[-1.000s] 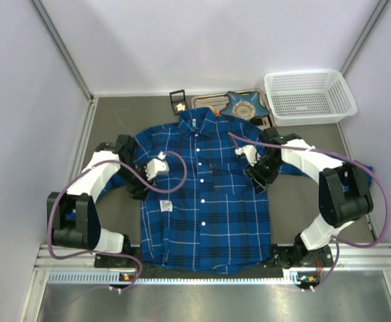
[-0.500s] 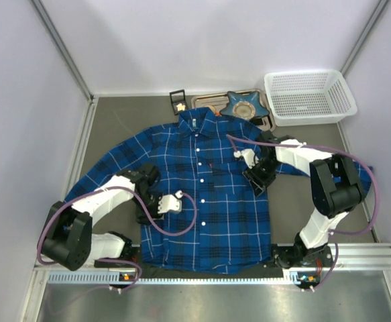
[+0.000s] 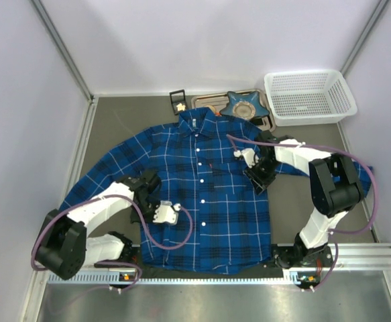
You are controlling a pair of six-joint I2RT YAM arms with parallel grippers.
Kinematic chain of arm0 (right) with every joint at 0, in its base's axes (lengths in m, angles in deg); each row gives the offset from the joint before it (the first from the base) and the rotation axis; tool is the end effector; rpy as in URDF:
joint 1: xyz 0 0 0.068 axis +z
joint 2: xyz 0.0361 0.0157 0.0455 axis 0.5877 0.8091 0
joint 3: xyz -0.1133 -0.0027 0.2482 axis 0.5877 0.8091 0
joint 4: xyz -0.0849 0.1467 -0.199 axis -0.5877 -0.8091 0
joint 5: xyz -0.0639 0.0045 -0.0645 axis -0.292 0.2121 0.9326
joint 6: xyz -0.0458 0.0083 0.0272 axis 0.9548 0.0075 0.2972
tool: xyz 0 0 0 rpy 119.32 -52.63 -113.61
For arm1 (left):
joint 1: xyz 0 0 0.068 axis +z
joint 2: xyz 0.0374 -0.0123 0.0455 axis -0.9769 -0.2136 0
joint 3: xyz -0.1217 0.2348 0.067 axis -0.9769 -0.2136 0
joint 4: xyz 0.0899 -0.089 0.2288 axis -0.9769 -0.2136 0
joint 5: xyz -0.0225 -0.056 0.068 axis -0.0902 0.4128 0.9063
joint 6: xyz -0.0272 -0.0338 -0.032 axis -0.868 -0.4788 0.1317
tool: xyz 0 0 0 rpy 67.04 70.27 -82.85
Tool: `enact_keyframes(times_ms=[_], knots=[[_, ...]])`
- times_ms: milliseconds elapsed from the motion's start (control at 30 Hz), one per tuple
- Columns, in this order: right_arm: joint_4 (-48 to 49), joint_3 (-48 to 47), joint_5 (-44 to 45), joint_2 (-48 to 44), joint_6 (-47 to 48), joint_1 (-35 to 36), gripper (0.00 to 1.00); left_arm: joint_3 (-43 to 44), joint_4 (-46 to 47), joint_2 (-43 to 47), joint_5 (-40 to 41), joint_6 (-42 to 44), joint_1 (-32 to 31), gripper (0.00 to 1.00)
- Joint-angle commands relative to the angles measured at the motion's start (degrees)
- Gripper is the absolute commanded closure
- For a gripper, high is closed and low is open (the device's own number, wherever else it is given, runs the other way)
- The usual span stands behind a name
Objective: Pin the brooch onto the clothing
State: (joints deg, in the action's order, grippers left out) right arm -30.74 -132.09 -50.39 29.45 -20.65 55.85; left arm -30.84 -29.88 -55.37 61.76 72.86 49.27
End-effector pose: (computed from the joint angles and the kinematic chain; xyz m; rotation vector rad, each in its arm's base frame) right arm 0.2765 0.1102 0.1583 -1.1824 2.8080 0.4195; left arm 0.1407 -0.0830 0.1619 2.2876 2.0765 -0.2667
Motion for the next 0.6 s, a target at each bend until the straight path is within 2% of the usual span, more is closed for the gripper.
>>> enact_keyframes(times_ms=[0,133,233,300,333,433,567], knots=[[5.38,2.04,9.41,4.38,1.42,0.53,0.68,-2.34,-6.96,3.63,4.63,4.64,0.1,1.0],[5.38,2.31,10.3,4.3,2.12,0.45,0.68,-4.02,-6.18,6.62,7.45,5.88,0.89,1.0],[5.29,2.39,9.95,4.03,2.21,0.53,0.68,-1.31,-5.91,7.15,5.35,3.6,2.64,0.98],[5.03,2.13,8.9,3.77,2.04,0.53,0.68,3.16,-7.66,6.37,-0.79,1.41,4.83,0.82],[4.68,2.13,8.63,3.77,1.86,0.53,0.68,4.4,-8.02,6.02,-2.9,0.62,4.94,0.64],[4.33,2.04,8.36,3.59,1.95,0.53,0.68,7.05,-7.5,4.96,-7.22,-2.46,4.94,0.52],[4.24,2.04,8.54,3.24,2.21,0.53,0.68,7.32,-3.99,3.64,-11.09,-8.43,4.59,0.43]])
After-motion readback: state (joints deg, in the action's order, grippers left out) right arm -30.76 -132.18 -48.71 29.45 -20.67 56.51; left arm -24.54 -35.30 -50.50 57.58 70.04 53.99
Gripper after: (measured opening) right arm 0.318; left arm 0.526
